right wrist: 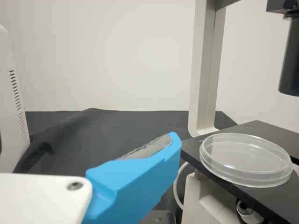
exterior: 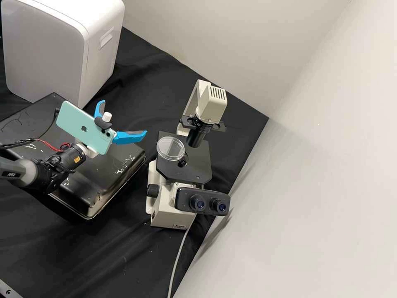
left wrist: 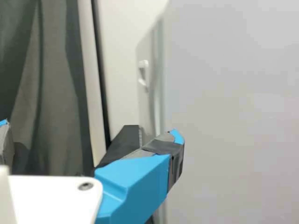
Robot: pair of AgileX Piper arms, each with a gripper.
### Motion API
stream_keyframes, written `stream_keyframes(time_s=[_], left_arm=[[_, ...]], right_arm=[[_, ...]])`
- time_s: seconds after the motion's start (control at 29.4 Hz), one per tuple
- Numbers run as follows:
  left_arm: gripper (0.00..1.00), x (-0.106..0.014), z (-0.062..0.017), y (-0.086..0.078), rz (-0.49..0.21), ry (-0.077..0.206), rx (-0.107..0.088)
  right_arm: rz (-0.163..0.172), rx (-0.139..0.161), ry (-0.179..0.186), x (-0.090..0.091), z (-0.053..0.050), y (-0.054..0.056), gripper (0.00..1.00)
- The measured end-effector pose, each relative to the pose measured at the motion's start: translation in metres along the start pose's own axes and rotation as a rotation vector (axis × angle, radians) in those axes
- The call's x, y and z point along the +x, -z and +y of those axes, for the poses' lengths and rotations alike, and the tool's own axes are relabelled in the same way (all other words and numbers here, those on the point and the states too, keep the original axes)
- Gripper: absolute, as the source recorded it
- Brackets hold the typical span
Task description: Place the petri dish on the bench
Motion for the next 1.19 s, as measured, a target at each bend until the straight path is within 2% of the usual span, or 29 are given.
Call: stream_keyframes(time_s=[0.1,0.2,0.27,0.37,0.48,0.58,0.75,0.92,0.99,1.19], left_arm=[[1.00,-0.007,-0.0030,-0.012,-0.035,0.012,-0.007],[1.00,-0.016,-0.0030,-0.025,-0.066,0.011,-0.027],[1.00,-0.024,-0.0045,-0.035,-0.108,0.001,-0.029],[1.00,-0.036,-0.0074,-0.041,-0.151,-0.023,-0.028],[1.00,-0.049,-0.0127,-0.044,-0.173,-0.023,-0.027],[1.00,-0.061,-0.0170,-0.046,-0.201,-0.027,-0.038],[1.00,-0.082,-0.0255,-0.055,-0.258,0.022,-0.058],[1.00,-0.102,-0.0330,-0.065,-0.326,0.065,-0.062],[1.00,-0.108,-0.0354,-0.067,-0.345,0.077,-0.063],[1.00,-0.128,-0.0399,-0.072,-0.407,0.110,-0.081]], right_arm=[[0.000,0.000,0.000,0.000,0.000,0.000,1.00],[0.000,0.000,0.000,0.000,0.000,0.000,1.00],[0.000,0.000,0.000,0.000,0.000,0.000,1.00],[0.000,0.000,0.000,0.000,0.000,0.000,1.00],[0.000,0.000,0.000,0.000,0.000,0.000,1.00],[0.000,0.000,0.000,0.000,0.000,0.000,1.00],[0.000,0.000,0.000,0.000,0.000,0.000,1.00],[0.000,0.000,0.000,0.000,0.000,0.000,1.00],[0.000,0.000,0.000,0.000,0.000,0.000,1.00],[0.000,0.000,0.000,0.000,0.000,0.000,1.00]])
